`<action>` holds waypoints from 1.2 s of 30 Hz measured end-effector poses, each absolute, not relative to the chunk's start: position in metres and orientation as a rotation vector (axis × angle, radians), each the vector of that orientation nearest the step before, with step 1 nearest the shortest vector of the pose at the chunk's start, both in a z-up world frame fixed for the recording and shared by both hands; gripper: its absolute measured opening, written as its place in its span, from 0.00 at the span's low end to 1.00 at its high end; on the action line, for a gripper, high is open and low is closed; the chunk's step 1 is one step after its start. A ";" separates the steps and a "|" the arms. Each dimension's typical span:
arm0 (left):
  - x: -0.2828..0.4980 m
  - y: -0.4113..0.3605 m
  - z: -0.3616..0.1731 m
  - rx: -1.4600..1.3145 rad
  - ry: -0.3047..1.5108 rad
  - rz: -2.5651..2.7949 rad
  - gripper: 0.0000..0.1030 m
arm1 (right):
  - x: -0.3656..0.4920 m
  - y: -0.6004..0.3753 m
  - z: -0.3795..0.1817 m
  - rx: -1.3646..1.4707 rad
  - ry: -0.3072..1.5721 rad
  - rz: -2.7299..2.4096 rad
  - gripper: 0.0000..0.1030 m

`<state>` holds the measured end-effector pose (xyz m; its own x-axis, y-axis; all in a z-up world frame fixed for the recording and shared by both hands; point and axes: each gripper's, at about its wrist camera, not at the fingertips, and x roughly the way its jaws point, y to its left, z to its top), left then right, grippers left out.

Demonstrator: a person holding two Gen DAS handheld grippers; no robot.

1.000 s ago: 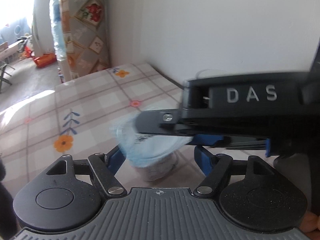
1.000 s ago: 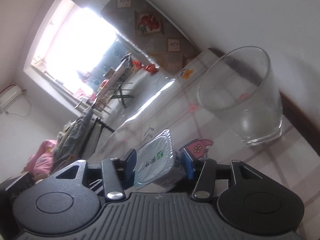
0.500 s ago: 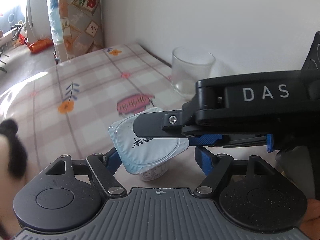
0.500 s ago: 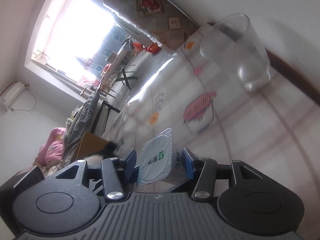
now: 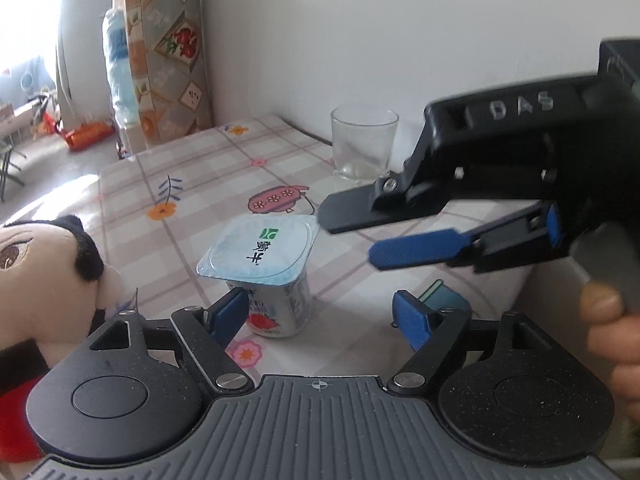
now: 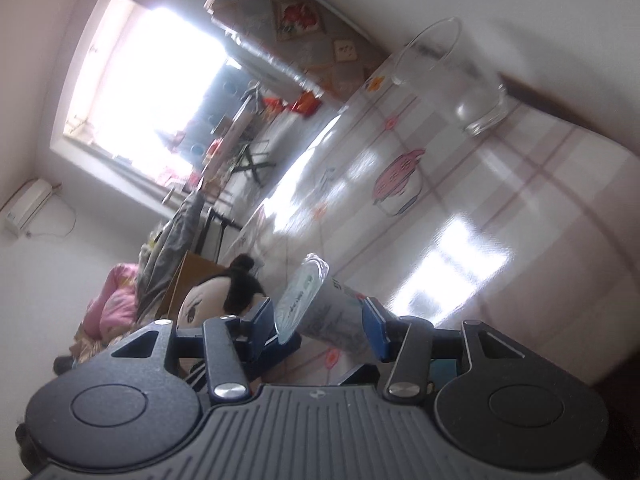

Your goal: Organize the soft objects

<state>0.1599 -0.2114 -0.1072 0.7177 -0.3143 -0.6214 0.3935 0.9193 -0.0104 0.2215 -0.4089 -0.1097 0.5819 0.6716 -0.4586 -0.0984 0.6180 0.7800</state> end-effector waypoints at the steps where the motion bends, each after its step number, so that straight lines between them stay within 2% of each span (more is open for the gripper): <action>1: 0.161 -0.213 -0.108 0.137 0.659 -0.388 0.77 | 0.222 -0.409 -0.110 0.779 0.833 0.501 0.51; 17: 0.186 -0.205 -0.117 0.121 0.706 -0.269 0.77 | 0.259 -0.386 -0.113 0.673 0.848 0.505 0.50; 22: 0.200 -0.203 -0.120 0.095 0.721 -0.236 0.67 | 0.273 -0.372 -0.118 0.632 0.870 0.542 0.49; 25: 0.203 -0.201 -0.120 0.078 0.721 -0.229 0.55 | 0.276 -0.369 -0.121 0.637 0.889 0.565 0.42; 26: 0.203 -0.200 -0.120 0.067 0.725 -0.236 0.48 | 0.275 -0.369 -0.122 0.640 0.893 0.572 0.40; 30: 0.201 -0.202 -0.117 0.060 0.725 -0.245 0.47 | 0.269 -0.366 -0.119 0.626 0.879 0.569 0.36; 36: 0.190 -0.198 -0.103 0.020 0.723 -0.277 0.47 | 0.250 -0.368 -0.099 0.600 0.863 0.556 0.36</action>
<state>0.1899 -0.1982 -0.1035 0.7150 -0.2428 -0.6556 0.2569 0.9634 -0.0766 0.2498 -0.3679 -0.0992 0.5328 0.6634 -0.5254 -0.2041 0.7032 0.6810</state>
